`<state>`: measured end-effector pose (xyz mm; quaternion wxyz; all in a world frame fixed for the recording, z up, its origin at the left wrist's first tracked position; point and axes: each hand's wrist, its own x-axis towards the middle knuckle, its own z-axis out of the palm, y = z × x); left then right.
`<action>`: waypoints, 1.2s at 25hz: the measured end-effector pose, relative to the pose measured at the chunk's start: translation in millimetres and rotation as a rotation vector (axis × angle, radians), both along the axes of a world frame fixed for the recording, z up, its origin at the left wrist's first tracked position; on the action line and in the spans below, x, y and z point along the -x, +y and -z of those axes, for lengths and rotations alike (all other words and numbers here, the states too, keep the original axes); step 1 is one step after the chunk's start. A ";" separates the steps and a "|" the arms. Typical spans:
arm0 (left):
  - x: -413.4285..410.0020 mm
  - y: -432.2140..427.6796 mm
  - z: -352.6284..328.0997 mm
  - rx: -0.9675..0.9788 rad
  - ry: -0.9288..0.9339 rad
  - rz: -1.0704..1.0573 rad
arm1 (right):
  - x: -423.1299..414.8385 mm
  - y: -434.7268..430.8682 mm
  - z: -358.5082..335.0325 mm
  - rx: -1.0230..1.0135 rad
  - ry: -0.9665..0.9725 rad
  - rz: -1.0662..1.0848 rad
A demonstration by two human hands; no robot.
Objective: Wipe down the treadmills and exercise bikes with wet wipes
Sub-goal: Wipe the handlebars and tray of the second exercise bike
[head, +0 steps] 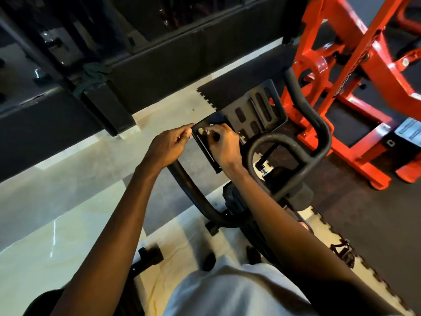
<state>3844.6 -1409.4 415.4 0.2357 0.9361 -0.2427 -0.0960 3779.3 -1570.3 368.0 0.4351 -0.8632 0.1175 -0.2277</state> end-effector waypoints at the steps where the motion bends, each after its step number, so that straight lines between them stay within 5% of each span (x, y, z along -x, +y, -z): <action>1: -0.9 0.9 0.9 -0.011 -0.014 0.007 | -2.9 3.1 -1.2 -0.017 -0.006 0.017; 9: -3.5 2.4 8.8 -0.009 -0.052 0.030 | 22.9 -6.6 10.9 -0.127 0.128 -0.129; 16: -5.7 3.2 11.0 -0.023 -0.056 0.040 | 19.9 9.2 1.1 -0.165 -0.007 -0.056; 25: -4.4 2.0 15.9 -0.029 -0.095 0.030 | 65.6 -12.9 19.5 0.116 0.330 -0.126; 30: -3.5 1.7 16.8 -0.033 -0.076 0.022 | 38.7 -14.5 5.2 0.157 0.259 -0.095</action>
